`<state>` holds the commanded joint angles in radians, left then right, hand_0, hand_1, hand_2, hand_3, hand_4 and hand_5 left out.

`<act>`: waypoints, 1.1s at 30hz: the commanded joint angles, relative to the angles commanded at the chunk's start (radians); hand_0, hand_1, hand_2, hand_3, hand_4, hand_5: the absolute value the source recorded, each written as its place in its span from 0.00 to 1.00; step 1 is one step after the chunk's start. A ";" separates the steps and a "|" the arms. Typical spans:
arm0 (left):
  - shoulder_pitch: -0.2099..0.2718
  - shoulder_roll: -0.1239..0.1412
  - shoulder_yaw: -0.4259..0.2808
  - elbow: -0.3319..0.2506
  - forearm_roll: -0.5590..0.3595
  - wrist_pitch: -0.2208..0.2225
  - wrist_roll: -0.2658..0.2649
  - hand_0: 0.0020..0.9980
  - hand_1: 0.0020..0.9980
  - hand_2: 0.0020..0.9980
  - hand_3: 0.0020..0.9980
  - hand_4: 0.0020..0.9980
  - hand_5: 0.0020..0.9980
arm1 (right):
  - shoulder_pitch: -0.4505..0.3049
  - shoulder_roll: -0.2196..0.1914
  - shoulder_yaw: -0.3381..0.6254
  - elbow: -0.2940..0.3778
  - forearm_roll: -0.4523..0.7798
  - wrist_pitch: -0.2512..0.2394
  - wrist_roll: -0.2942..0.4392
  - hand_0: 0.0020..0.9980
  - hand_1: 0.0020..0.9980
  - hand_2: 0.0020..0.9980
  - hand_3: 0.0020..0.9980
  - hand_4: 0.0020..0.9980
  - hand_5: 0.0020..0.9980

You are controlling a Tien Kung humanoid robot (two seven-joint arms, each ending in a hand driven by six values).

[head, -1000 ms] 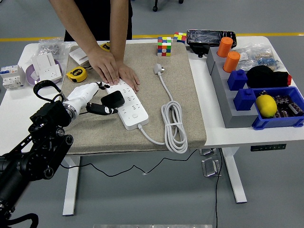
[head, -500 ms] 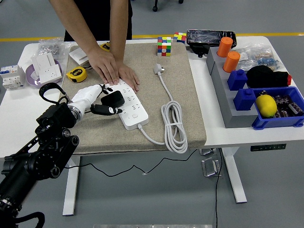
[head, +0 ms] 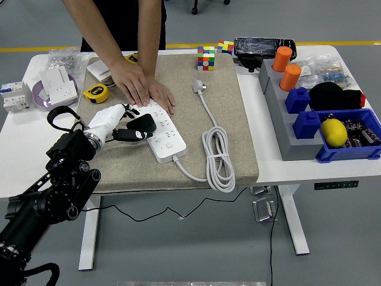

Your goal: Pick up the plug,place it near the board,insert it into the board,press the button

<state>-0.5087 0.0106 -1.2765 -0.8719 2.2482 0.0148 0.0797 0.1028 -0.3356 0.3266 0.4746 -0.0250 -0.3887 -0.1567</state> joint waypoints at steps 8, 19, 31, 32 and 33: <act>-0.006 -0.002 -0.003 0.012 0.010 0.002 -0.002 0.71 0.70 0.63 0.65 1.00 0.54 | 0.002 0.000 0.003 0.000 0.000 0.000 0.000 0.88 0.83 0.81 0.83 1.00 1.00; -0.012 -0.006 -0.006 0.019 0.021 0.006 -0.002 0.64 0.60 0.47 0.48 0.96 0.41 | 0.005 -0.001 0.004 0.000 0.000 0.000 0.000 0.88 0.83 0.81 0.83 1.00 1.00; -0.014 -0.010 -0.009 0.022 0.021 0.029 -0.005 0.53 0.46 0.42 0.47 0.71 0.21 | 0.006 -0.001 0.005 0.000 0.000 0.000 0.002 0.88 0.83 0.81 0.83 1.00 1.00; -0.015 -0.010 -0.009 0.024 0.021 0.039 -0.006 0.53 0.46 0.42 0.47 0.71 0.21 | 0.007 0.000 0.005 0.000 0.000 0.000 0.002 0.88 0.83 0.81 0.83 1.00 1.00; -0.016 -0.011 -0.010 0.024 0.021 0.045 -0.006 0.53 0.46 0.42 0.47 0.71 0.21 | 0.007 0.000 0.006 0.000 -0.001 0.000 0.002 0.88 0.83 0.81 0.83 1.00 1.00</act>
<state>-0.5242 0.0000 -1.2863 -0.8475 2.2689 0.0602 0.0733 0.1095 -0.3360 0.3325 0.4748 -0.0256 -0.3890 -0.1550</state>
